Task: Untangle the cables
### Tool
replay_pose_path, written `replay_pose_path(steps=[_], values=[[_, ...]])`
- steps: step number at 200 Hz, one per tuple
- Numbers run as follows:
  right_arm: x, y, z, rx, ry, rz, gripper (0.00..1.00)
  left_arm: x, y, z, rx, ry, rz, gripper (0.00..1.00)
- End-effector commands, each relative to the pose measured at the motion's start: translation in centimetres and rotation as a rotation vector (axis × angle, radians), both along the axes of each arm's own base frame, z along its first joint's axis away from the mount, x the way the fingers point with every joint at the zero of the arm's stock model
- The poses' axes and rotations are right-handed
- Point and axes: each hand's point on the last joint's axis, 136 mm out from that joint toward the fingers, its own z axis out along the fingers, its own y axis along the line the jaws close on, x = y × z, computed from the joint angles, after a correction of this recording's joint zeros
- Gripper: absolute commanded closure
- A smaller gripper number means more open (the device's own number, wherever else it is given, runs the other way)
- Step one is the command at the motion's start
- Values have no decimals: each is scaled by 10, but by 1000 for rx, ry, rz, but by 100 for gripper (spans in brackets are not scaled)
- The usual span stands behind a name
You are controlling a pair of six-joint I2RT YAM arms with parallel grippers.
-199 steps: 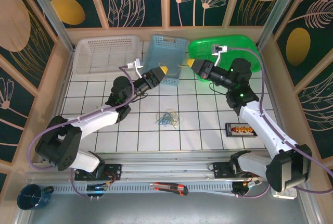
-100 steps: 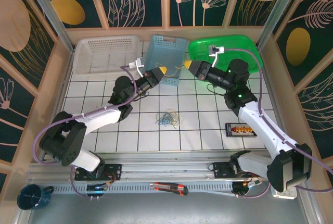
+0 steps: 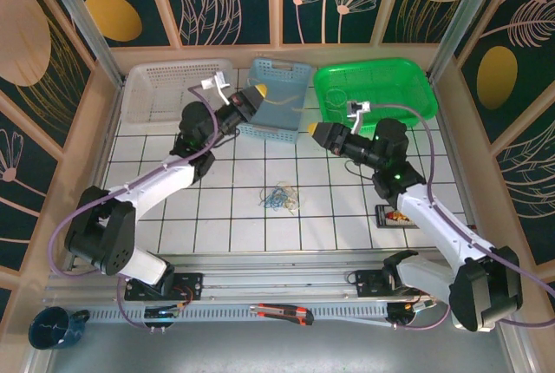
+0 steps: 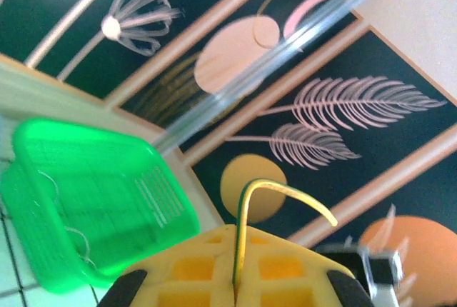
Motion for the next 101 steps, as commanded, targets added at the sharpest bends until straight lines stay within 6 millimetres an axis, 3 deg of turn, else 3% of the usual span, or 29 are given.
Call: replay_pose_path(steps=[1, 48, 87, 91, 101], values=[[-5, -8, -8, -35, -17, -46, 46, 26, 30, 18, 116, -50, 125, 100], [-3, -17, -32, -152, 12, -88, 42, 96, 104, 0, 336, 16, 391, 100], [3, -22, -38, -231, 4, -111, 41, 143, 167, -22, 483, 102, 592, 100], [4, -22, -39, -238, 2, -114, 41, 151, 172, -35, 505, 128, 601, 100], [5, -23, -40, -252, 0, -120, 41, 161, 185, -45, 542, 153, 634, 100]])
